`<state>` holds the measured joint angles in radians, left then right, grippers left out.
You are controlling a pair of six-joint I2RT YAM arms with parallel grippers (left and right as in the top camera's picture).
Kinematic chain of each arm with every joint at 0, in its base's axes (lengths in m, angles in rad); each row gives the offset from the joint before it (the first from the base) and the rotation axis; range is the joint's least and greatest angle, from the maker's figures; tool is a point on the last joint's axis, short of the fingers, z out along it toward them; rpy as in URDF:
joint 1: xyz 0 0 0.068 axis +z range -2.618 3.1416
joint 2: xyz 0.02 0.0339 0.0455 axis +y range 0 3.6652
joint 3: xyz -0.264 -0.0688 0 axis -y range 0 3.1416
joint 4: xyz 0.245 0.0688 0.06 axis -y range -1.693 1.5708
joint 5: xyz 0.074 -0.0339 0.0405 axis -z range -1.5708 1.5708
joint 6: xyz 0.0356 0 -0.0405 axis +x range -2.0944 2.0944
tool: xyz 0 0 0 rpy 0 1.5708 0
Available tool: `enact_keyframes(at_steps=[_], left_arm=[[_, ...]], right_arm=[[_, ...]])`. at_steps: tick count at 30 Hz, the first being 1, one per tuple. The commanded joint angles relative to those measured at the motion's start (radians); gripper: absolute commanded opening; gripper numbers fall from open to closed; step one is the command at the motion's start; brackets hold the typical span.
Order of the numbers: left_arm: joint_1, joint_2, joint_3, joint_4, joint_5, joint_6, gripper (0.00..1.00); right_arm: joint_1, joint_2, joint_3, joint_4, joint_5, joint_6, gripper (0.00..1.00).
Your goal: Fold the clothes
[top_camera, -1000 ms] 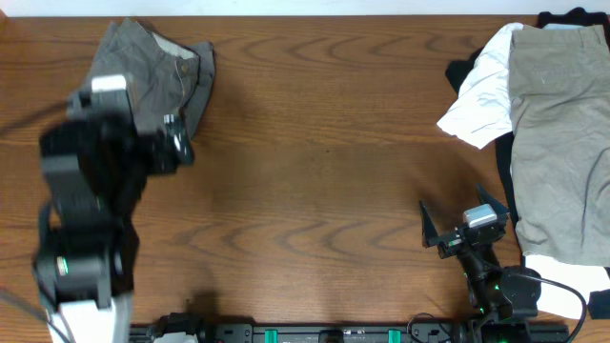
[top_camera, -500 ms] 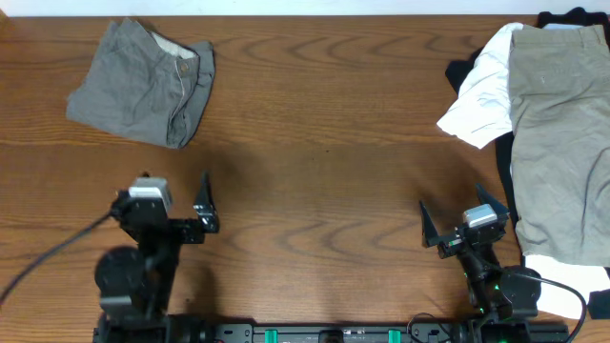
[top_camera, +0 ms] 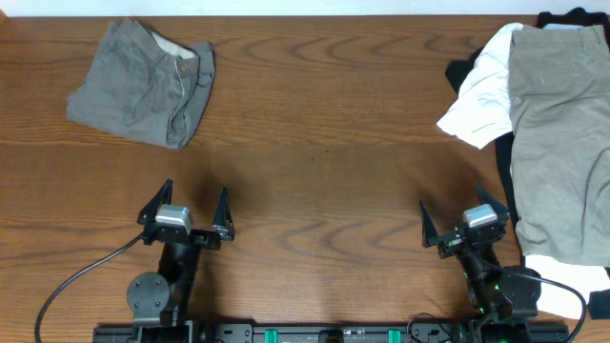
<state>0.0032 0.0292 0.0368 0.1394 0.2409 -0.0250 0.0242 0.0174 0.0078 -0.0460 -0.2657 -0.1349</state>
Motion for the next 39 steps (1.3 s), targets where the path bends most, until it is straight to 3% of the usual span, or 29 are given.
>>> enact_keyframes(at_steps=[1,4,10,39], left_arm=[[-0.005,-0.028,-0.021,0.020,0.021,-0.002,0.98],[-0.005,-0.028,-0.033,-0.003,0.021,-0.002,0.98],[-0.005,-0.027,-0.033,-0.200,0.016,-0.001,0.98],[-0.005,-0.024,-0.033,-0.190,0.010,-0.002,0.98]], right_arm=[[-0.007,-0.004,-0.002,-0.003,0.004,0.006,0.99],[-0.007,-0.004,-0.002,-0.004,0.004,0.006,0.99],[-0.007,-0.004,-0.002,-0.003,0.003,0.006,0.99],[-0.007,-0.004,-0.002,-0.003,0.004,0.006,0.99]])
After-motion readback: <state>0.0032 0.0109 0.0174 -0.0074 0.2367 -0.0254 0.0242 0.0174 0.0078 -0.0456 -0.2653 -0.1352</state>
